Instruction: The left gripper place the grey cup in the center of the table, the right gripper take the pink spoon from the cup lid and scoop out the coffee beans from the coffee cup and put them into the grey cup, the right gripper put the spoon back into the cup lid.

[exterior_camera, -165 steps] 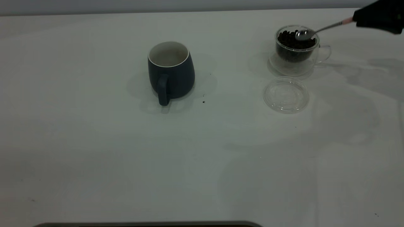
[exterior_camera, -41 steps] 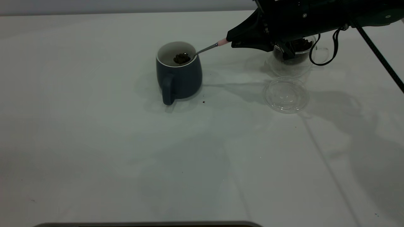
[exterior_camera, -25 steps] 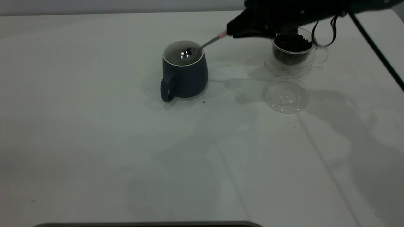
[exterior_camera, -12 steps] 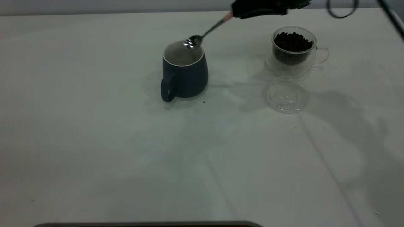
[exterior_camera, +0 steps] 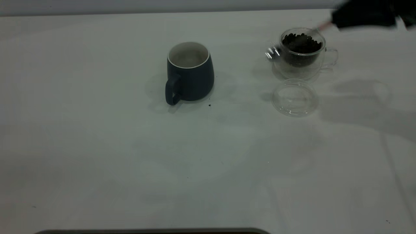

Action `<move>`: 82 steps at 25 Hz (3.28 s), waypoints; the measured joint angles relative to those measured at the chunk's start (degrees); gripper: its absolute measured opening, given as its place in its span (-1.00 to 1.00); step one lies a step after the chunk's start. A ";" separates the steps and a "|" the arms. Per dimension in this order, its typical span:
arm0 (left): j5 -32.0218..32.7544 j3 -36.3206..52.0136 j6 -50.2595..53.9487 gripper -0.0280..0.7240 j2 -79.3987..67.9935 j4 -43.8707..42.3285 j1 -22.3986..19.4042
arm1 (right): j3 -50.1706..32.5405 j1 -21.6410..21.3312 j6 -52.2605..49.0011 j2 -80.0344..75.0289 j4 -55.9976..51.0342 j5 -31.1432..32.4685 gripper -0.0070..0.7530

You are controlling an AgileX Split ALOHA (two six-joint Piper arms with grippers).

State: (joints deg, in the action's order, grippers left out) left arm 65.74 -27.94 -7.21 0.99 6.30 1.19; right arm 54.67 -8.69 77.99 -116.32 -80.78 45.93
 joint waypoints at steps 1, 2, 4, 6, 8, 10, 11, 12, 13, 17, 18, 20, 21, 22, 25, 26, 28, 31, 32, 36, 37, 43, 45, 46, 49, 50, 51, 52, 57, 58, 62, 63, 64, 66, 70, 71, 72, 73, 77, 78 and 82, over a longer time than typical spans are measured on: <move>0.00 0.00 0.00 0.58 0.00 0.00 0.00 | -0.31 -1.07 0.13 -1.06 0.14 0.00 -0.72; 0.00 0.00 0.00 0.58 0.00 0.00 0.00 | -0.44 -1.95 0.13 -2.39 0.23 0.00 -0.72; 0.00 0.00 0.00 0.58 0.00 0.00 0.00 | -0.44 -3.37 0.21 -4.77 -0.78 0.00 -0.72; 0.00 0.00 0.00 0.58 0.00 0.00 0.00 | -0.44 -4.72 1.10 -7.11 -2.62 0.00 -0.72; 0.00 0.00 0.00 0.58 0.00 0.00 0.00 | -0.44 -5.84 2.58 -8.98 -4.75 0.00 -0.72; 0.00 0.00 0.00 0.58 0.00 0.00 0.00 | -0.39 -6.90 3.80 -10.80 -6.43 0.00 -0.72; 0.00 0.00 0.00 0.58 0.00 0.00 0.00 | -0.28 -7.27 4.49 -11.53 -7.21 -0.06 -0.72; 0.00 0.00 0.00 0.58 0.00 0.00 0.00 | -0.23 -7.49 5.22 -12.36 -7.90 -0.06 -0.72; 0.00 0.00 0.00 0.58 0.00 0.00 0.00 | -0.24 -7.71 5.90 -13.25 -8.77 -0.06 -0.72; 0.00 0.00 0.00 0.58 0.00 0.00 0.00 | 0.04 -7.93 8.20 -17.01 -11.35 -0.06 -0.72; 0.00 0.00 0.00 0.58 0.00 0.00 0.00 | 0.39 -7.93 8.47 -17.86 -11.57 0.02 -0.72; 0.00 0.00 0.00 0.58 0.00 0.00 0.00 | 1.14 -7.93 8.70 -19.58 -12.04 1.53 -0.72; 0.00 0.00 0.00 0.58 0.00 0.00 0.00 | 1.60 -7.93 8.72 -20.23 -12.18 2.07 -0.72; 0.00 0.00 0.00 0.58 0.00 0.00 0.00 | 1.91 -7.93 8.89 -20.75 -12.50 2.62 -0.72; 0.00 0.00 0.00 0.58 0.00 0.00 0.00 | 2.21 -7.87 10.91 -22.10 -13.38 3.52 -0.72; 0.00 0.00 0.00 0.58 0.00 0.00 0.00 | 2.21 -7.87 11.65 -22.47 -13.78 3.96 -0.72; 0.00 0.00 0.00 0.58 0.00 0.00 0.00 | 2.21 -7.66 12.83 -23.61 -14.64 4.71 -0.71; 0.00 0.00 0.00 0.58 0.00 0.00 0.00 | 2.21 -7.18 13.47 -25.00 -15.75 5.07 -0.66; 0.00 0.00 0.00 0.58 0.00 0.00 0.00 | 2.21 -6.92 13.47 -25.21 -15.83 4.94 -0.63; 0.00 0.00 0.00 0.58 0.00 0.00 0.00 | 2.21 -6.67 13.91 -25.34 -15.76 2.20 -0.38; 0.00 0.00 0.00 0.58 0.00 0.00 0.00 | 2.21 -6.67 13.98 -25.50 -15.71 1.32 -0.28; 0.00 0.00 0.00 0.58 0.00 0.00 0.00 | 2.21 -6.59 15.65 -25.74 -15.53 0.05 0.24; 0.00 0.00 0.00 0.58 0.00 0.00 0.00 | 2.21 -5.98 17.72 -25.23 -15.77 -1.94 0.37; 0.00 0.00 0.00 0.58 0.00 0.00 0.00 | 2.21 -5.61 18.63 -24.77 -16.16 -3.09 0.43; 0.00 0.00 0.00 0.58 0.00 0.00 0.00 | 2.21 -4.48 22.87 -22.78 -19.30 -7.58 0.54; 0.00 0.00 0.00 0.58 0.00 0.00 0.00 | 2.21 -4.31 24.49 -22.01 -20.53 -8.46 0.55; 0.00 0.00 0.00 0.58 0.00 0.00 0.00 | 2.21 -4.03 25.87 -21.30 -21.32 -9.34 0.56; 0.00 0.00 0.00 0.58 0.00 0.00 0.00 | 2.21 -3.83 26.76 -20.42 -21.80 -10.30 0.56; 0.00 0.00 0.00 0.58 0.00 0.00 0.00 | 2.21 -1.94 27.88 -16.72 -22.07 -12.57 0.55; 0.00 0.00 0.00 0.58 0.02 0.00 0.00 | 2.21 -1.58 28.14 -16.11 -22.07 -12.81 0.55; 0.00 0.00 0.00 0.58 0.02 0.00 0.00 | 2.09 0.79 28.96 -12.73 -22.07 -19.28 0.55; 0.00 0.00 0.00 0.58 0.02 0.00 0.00 | 2.05 1.86 29.02 -11.39 -22.07 -22.69 0.55; 0.00 0.00 0.00 0.58 0.02 0.00 0.00 | 1.68 3.12 28.78 -9.72 -22.07 -25.85 0.55; 0.00 0.00 0.00 0.58 0.02 0.00 0.00 | 0.26 5.94 26.43 -5.53 -22.07 -33.26 0.55; 0.00 0.00 0.00 0.58 0.02 0.00 0.00 | -6.75 13.98 19.85 7.64 -22.35 -43.63 0.55; 0.00 0.00 0.00 0.58 0.02 0.00 0.00 | -9.39 16.48 18.30 11.63 -22.47 -44.94 0.55; 0.00 0.00 0.00 0.58 0.02 0.00 0.00 | -12.12 18.56 16.05 14.86 -22.51 -45.56 0.55; 0.00 0.00 0.00 0.58 0.02 0.00 0.00 | -14.29 20.91 13.18 18.40 -22.51 -45.08 0.55; 0.00 0.00 0.00 0.58 0.02 0.00 0.00 | -22.26 25.26 2.29 27.68 -21.22 -35.28 0.55; 0.00 0.00 0.00 0.58 0.02 0.00 0.00 | -24.03 25.31 -0.30 29.47 -19.40 -32.86 0.55; 0.00 0.00 0.00 0.58 0.02 0.00 0.00 | -29.39 25.31 -15.52 35.29 -3.31 -30.08 0.55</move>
State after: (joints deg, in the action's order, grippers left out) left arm 65.74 -27.94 -7.21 1.01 6.30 1.19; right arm 25.29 16.62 62.47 -81.03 -84.09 15.85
